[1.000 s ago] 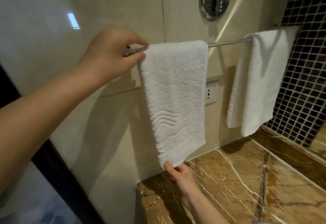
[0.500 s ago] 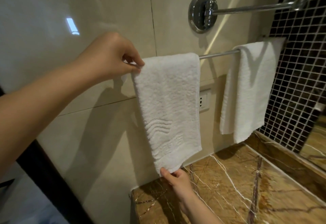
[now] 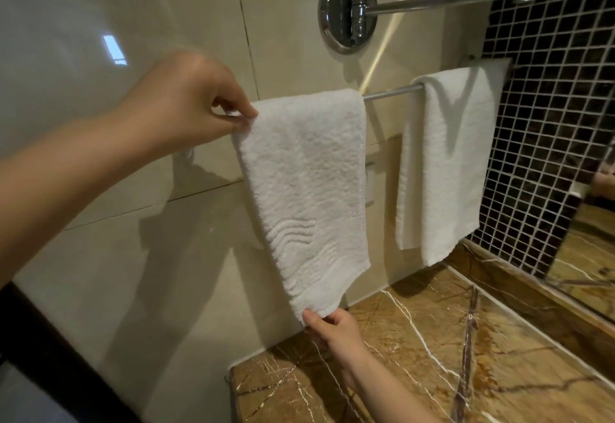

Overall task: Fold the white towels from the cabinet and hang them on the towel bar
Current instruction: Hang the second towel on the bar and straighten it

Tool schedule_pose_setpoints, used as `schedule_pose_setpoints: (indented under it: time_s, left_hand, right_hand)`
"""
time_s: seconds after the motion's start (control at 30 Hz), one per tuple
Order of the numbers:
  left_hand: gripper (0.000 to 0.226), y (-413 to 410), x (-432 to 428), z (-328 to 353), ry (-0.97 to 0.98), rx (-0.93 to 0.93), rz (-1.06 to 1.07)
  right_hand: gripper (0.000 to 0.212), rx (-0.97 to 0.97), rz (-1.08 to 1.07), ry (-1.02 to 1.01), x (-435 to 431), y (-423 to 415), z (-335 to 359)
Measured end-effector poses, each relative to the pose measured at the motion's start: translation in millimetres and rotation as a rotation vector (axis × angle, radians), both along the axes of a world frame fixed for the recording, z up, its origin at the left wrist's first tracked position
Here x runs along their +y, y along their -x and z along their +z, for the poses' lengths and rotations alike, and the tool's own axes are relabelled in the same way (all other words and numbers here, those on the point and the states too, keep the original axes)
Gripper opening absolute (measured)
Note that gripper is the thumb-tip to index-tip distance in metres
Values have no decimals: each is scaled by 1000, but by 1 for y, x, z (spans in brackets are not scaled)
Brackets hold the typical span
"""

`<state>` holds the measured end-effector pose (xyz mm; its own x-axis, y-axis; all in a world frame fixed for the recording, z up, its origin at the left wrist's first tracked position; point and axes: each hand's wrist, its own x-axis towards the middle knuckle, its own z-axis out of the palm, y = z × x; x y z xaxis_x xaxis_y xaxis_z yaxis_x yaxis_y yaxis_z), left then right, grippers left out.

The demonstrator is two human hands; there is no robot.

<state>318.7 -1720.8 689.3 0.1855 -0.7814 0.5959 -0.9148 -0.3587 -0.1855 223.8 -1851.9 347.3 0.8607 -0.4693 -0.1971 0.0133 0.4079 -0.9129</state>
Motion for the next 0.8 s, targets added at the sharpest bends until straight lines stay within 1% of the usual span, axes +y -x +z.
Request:
schedule_pose_setpoints:
  time_s: [0.3,0.43,0.63,0.8]
  left_hand:
    - [16,-4,-29,3,-38,10,-51]
    - [16,-4,-43,2,-32,0,-76]
    - [18,-6,-56,2,-45,-12,-112]
    - [19,-5,-69,0,-29,17,-155]
  right_hand:
    - [2,-6,-18,-15,-21,0,0]
    - [5,8,-41,-18,-33,-1,0]
    - [10,31,-42,30,-50,-5,-3]
    - [6,18,-63,43,-63,-5,-1]
